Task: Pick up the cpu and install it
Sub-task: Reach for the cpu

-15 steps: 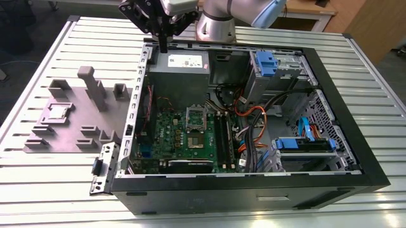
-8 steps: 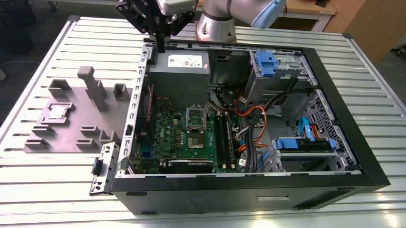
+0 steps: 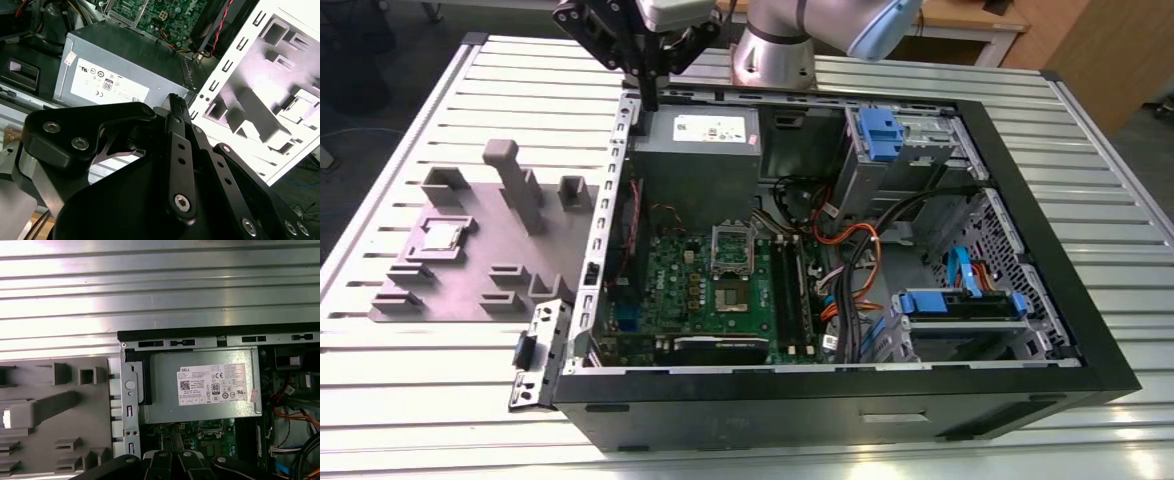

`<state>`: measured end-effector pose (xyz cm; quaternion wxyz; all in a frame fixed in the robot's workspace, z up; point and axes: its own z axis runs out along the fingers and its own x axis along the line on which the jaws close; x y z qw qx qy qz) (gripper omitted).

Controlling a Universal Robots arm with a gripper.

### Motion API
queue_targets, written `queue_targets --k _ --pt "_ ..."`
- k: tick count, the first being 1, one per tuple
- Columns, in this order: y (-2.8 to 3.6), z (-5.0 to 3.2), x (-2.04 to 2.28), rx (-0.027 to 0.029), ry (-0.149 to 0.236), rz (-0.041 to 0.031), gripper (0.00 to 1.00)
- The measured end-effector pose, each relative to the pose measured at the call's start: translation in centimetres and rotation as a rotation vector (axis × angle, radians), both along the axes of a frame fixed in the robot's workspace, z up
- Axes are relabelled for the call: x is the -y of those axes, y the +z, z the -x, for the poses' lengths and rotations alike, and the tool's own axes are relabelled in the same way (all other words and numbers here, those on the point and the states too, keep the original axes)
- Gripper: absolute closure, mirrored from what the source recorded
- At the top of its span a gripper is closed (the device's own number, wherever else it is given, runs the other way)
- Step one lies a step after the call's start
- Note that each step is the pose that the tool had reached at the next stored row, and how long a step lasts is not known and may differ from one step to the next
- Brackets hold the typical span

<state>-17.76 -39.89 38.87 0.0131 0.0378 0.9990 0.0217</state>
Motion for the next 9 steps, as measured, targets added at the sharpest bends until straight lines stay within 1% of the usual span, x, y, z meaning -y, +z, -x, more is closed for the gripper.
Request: queue_targets --k 9 --pt "-0.01 0.33 0.00 -0.0001 0.000 0.0001 0.89"
